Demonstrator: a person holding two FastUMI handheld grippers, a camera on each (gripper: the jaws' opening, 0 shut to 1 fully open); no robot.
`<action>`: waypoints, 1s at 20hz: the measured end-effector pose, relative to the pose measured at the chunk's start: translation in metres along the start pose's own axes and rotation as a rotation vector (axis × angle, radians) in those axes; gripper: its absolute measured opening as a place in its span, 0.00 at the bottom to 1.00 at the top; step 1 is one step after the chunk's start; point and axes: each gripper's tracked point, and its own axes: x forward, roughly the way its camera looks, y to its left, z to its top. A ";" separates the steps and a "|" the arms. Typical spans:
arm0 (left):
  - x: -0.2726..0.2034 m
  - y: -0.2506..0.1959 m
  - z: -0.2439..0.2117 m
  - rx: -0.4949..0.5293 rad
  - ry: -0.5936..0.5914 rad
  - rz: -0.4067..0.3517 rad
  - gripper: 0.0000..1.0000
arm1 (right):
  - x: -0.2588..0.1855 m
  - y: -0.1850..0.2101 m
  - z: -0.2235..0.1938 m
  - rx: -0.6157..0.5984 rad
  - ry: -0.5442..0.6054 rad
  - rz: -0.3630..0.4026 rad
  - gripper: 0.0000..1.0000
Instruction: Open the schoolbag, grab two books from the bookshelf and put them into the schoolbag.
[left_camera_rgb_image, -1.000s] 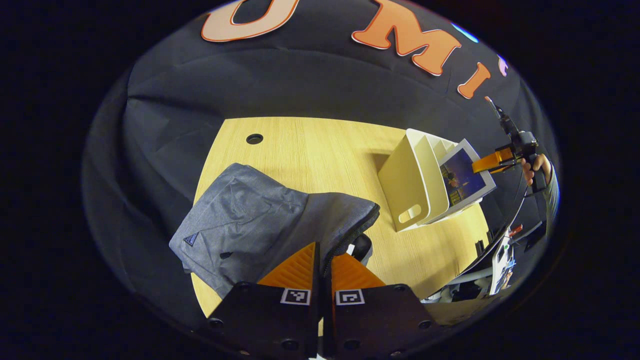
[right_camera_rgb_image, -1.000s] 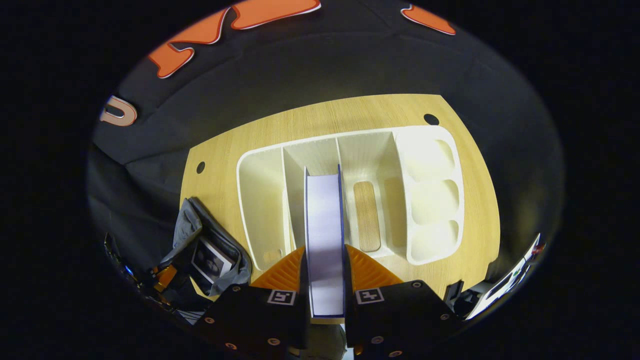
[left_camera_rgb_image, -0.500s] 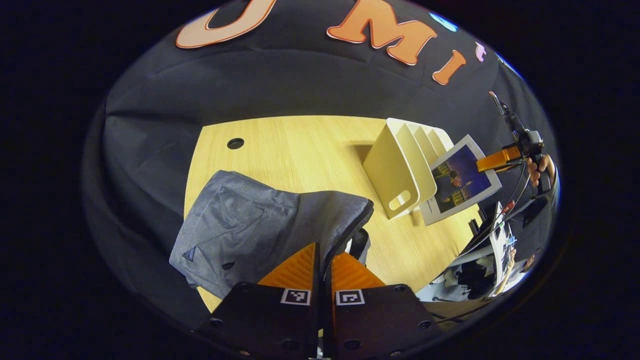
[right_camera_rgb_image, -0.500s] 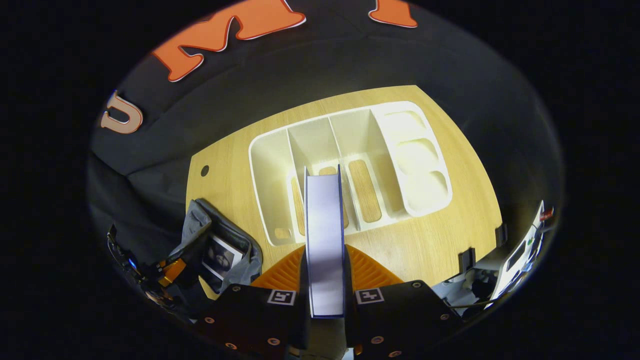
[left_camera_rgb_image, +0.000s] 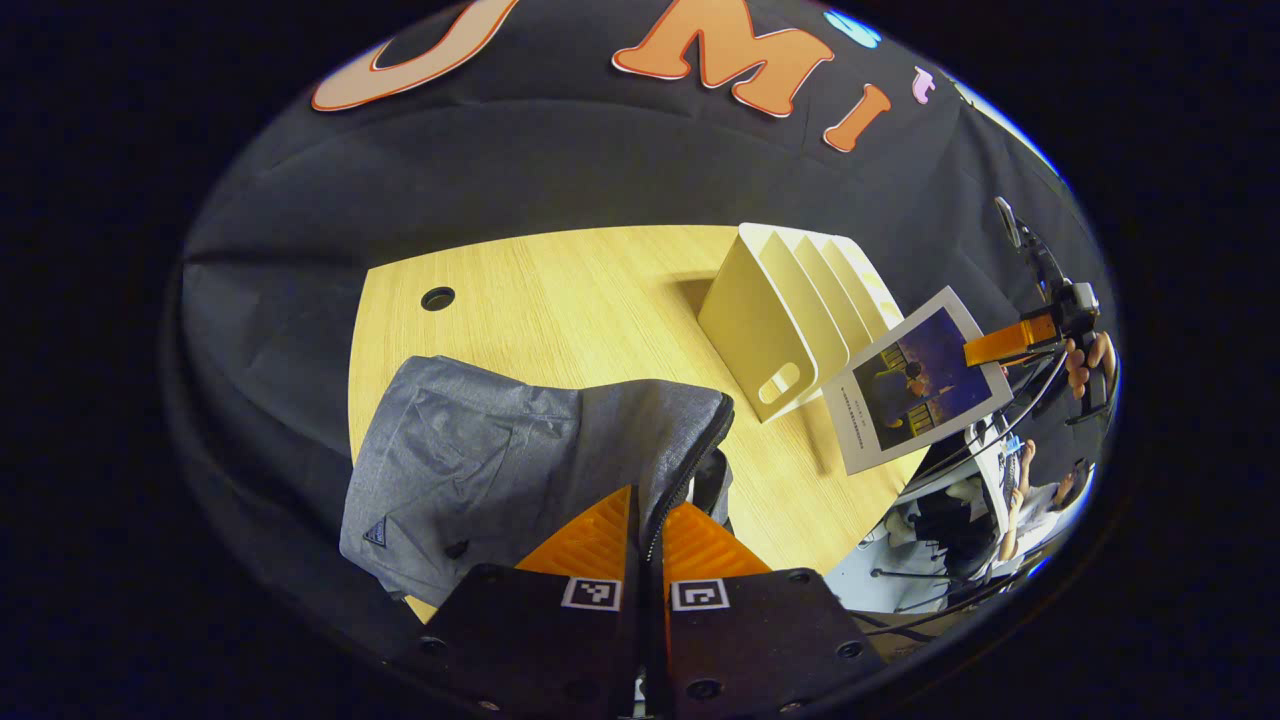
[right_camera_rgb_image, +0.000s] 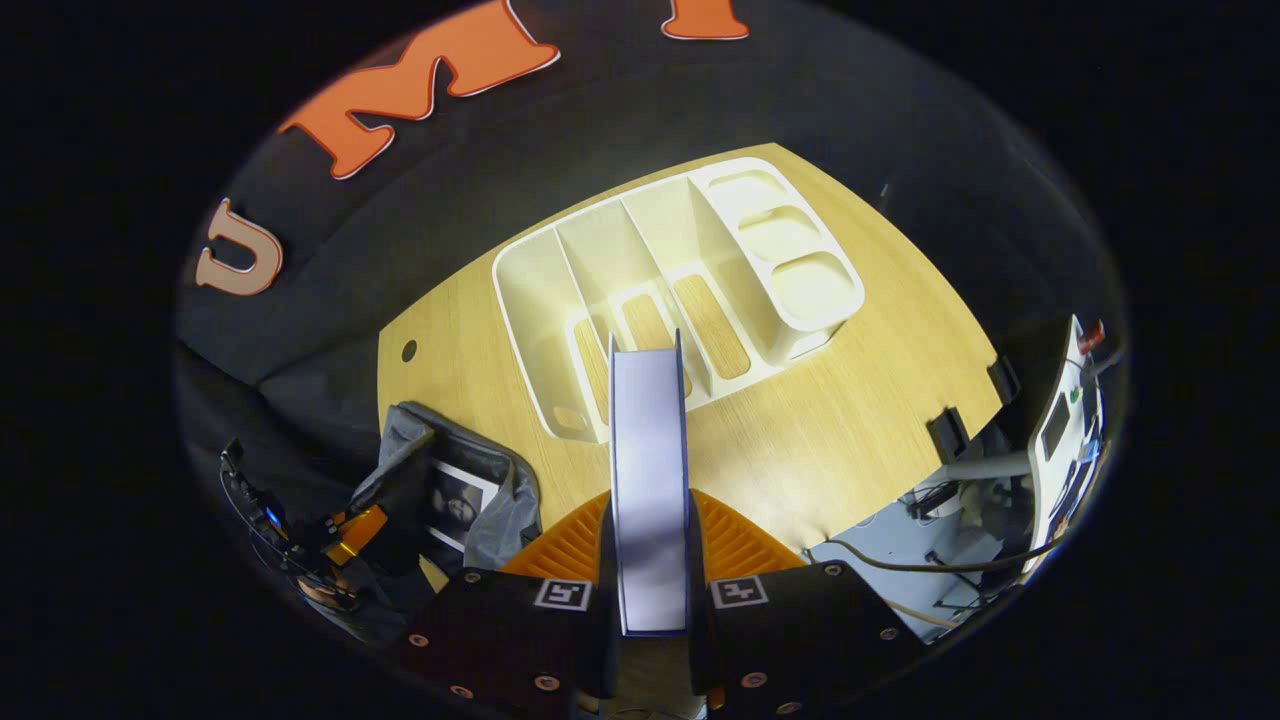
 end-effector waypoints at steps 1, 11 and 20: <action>0.000 0.001 -0.001 0.010 0.001 -0.008 0.05 | -0.003 0.000 -0.005 0.021 -0.010 0.001 0.29; 0.001 0.005 -0.001 0.110 0.010 -0.084 0.04 | -0.013 0.036 -0.084 0.241 -0.045 0.137 0.29; -0.007 0.010 0.003 0.144 -0.008 -0.082 0.04 | -0.029 0.100 -0.095 0.278 -0.093 0.357 0.28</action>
